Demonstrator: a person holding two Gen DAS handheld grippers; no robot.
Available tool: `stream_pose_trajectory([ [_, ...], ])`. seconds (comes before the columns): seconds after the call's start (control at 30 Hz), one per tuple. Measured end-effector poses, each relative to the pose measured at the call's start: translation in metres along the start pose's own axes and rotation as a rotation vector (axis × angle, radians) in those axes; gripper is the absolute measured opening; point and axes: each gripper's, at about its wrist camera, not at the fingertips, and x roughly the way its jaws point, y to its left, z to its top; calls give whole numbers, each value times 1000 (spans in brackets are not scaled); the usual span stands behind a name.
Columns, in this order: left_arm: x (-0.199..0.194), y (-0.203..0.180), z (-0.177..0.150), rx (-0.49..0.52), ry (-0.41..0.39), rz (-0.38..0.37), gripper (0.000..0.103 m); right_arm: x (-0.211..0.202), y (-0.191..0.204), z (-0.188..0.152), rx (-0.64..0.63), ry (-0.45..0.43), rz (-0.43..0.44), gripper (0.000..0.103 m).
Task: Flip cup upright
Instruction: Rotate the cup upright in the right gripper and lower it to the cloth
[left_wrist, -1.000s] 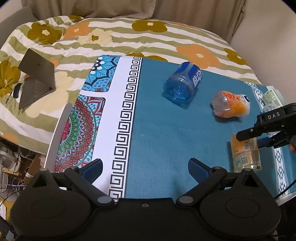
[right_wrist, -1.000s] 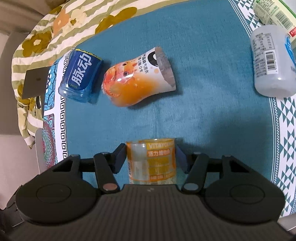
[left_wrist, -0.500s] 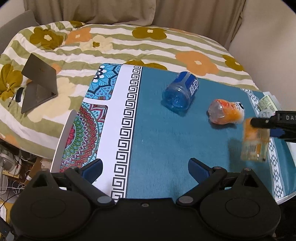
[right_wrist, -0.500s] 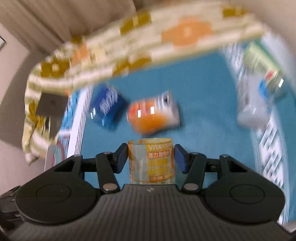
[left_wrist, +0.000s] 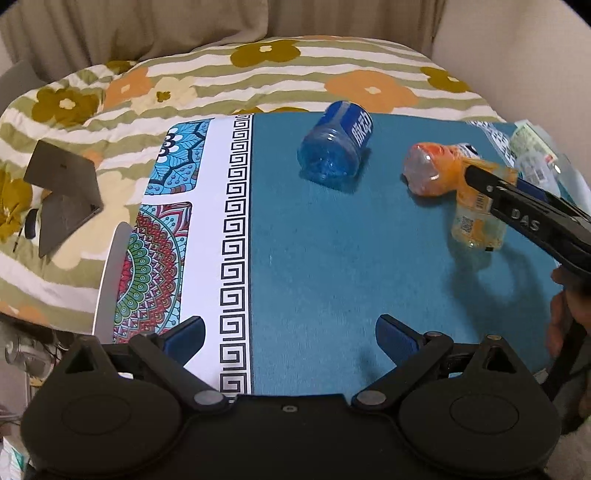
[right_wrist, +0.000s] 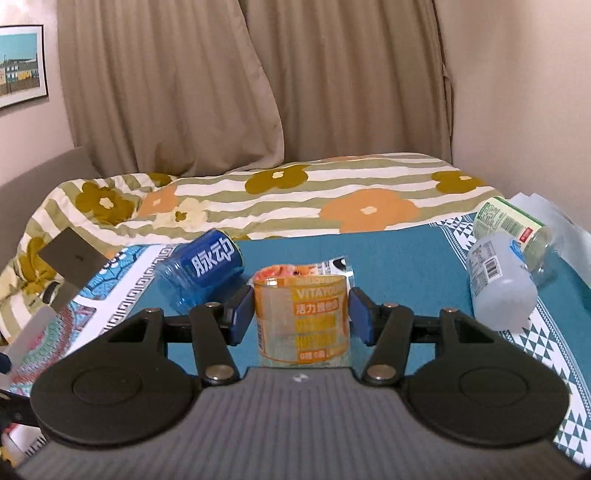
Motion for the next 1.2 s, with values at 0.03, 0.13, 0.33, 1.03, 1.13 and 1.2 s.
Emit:
stream_pose_trajectory([
  [0.03, 1, 0, -1, 7, 3, -1, 101, 1, 0, -3, -4, 2, -6, 71],
  [0.13, 5, -1, -4, 27, 10, 2, 101, -2, 4, -10, -29, -20, -12, 71],
  [0.33, 6, -6, -6, 39, 13, -9, 101, -11, 8, -18, -56, -16, -11, 72],
  [1.03, -12, -26, -9, 7, -24, -8, 101, -34, 2, -13, -64, 70, 32, 103],
  [1.13, -23, -31, -8, -5, -49, -4, 101, -42, -1, -4, -83, 88, 35, 103],
  [1.2, -31, -35, -7, -11, -67, -2, 101, -49, -5, 4, -100, 111, 31, 103],
])
